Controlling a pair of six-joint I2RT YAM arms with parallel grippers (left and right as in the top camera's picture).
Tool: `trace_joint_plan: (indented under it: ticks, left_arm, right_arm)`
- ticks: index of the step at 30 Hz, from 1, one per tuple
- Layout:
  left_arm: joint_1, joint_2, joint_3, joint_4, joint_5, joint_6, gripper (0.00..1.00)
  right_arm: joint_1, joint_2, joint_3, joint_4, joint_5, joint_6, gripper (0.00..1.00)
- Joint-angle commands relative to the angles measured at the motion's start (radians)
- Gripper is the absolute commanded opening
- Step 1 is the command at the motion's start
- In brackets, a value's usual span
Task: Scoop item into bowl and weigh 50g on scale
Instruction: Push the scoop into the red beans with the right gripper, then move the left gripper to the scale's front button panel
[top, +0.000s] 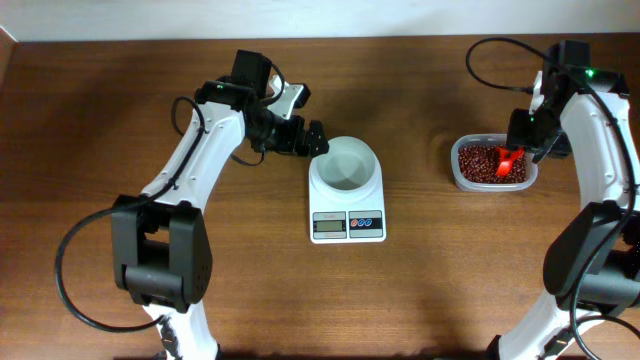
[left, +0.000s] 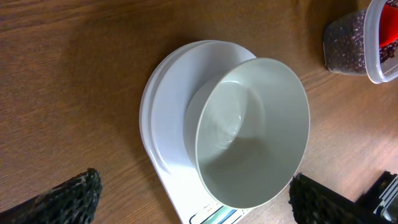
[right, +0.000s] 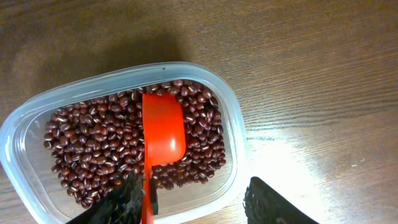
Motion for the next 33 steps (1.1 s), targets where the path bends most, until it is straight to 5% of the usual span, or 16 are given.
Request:
trace_joint_plan:
  ticks: [1,3,4,5,6,7,14,19,23,27,33]
  left_arm:
    - [-0.002,-0.011,0.020,0.001,-0.003,0.015,0.99]
    - [-0.002,-0.011,0.020,0.003,-0.002,0.015,0.99]
    - [-0.002,-0.011,0.020,0.018,0.014,0.015,0.99]
    - [-0.002,-0.011,0.020,0.025,0.017,0.015,0.91]
    - [-0.001,-0.011,0.020,0.036,0.017,0.015,0.36]
    - [0.001,-0.012,0.021,0.034,0.016,0.015,0.00]
    - [-0.016,-0.263,0.025,-0.036,-0.066,0.027,0.00]
    - [-0.249,-0.330,-0.016,-0.181,-0.213,0.092,0.00]
    - [-0.499,-0.328,-0.188,-0.060,-0.425,0.129,0.00]
    - [-0.716,-0.319,-0.335,0.116,-0.802,0.143,0.00]
    - [-0.745,-0.317,-0.438,0.189,-0.908,0.283,0.00]
  right_arm:
    - [-0.005,0.002,0.016,-0.002,0.000,0.003,0.61]
    - [-0.005,0.002,0.016,0.024,-0.043,0.004,0.77]
    - [-0.005,0.002,0.016,0.035,-0.049,0.004,0.93]
    - [-0.005,0.002,0.016,0.038,-0.049,0.004,0.99]
    - [-0.005,0.002,0.016,0.038,-0.049,0.004,0.99]
    - [-0.005,0.002,0.016,0.038,-0.049,0.004,0.99]
    - [-0.005,0.002,0.016,0.038,-0.048,0.004,0.99]
    - [-0.005,0.002,0.016,0.038,-0.048,0.004,0.99]
    - [-0.005,0.002,0.016,0.038,-0.048,0.004,0.99]
    - [-0.005,0.002,0.016,0.038,-0.048,0.004,0.99]
    - [-0.005,0.002,0.016,0.038,-0.048,0.004,0.99]
